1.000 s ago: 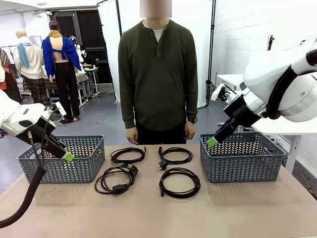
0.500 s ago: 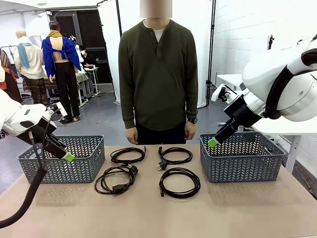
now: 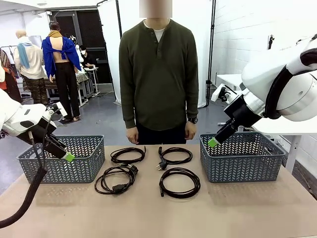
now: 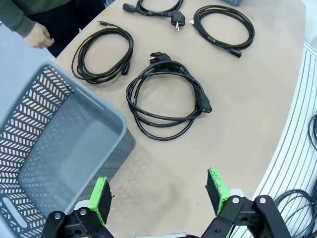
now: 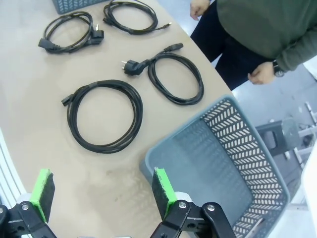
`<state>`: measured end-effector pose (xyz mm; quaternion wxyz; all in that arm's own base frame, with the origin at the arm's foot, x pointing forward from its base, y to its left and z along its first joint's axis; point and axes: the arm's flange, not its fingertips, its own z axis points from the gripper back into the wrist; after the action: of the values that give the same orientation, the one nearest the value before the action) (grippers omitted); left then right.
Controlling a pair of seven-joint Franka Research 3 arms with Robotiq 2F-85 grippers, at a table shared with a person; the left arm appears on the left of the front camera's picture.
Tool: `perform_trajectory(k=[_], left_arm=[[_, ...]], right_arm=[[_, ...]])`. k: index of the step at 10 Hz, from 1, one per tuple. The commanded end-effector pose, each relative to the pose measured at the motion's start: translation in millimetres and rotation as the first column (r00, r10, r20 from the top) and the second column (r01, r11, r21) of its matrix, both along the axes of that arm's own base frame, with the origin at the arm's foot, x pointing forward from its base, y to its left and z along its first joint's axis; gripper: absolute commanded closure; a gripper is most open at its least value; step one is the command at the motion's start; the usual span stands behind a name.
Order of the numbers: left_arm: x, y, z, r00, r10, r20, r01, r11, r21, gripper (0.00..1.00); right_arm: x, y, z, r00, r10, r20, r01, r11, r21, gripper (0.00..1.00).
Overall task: Organize the cables according to human instructions.
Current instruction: Pick up a bundle of cables and place it in the basket indicated by the human.
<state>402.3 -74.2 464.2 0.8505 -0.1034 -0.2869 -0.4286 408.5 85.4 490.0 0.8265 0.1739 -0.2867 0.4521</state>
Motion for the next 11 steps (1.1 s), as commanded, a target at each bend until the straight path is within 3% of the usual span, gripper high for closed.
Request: perform_trajectory(k=[1, 11], left_arm=[[-0.3, 1.2, 0.1, 1.0, -0.006, -0.008, 0.005, 1.0, -0.019, 0.0], [-0.3, 1.2, 0.1, 1.0, -0.006, -0.008, 0.005, 1.0, -0.019, 0.0]], right_arm=[[1.9, -0.3, -1.3, 1.0, 0.008, 0.001, -0.008, 1.0, 0.026, 0.0], [1.9, -0.3, -1.3, 1.0, 0.008, 0.001, -0.008, 1.0, 0.026, 0.0]])
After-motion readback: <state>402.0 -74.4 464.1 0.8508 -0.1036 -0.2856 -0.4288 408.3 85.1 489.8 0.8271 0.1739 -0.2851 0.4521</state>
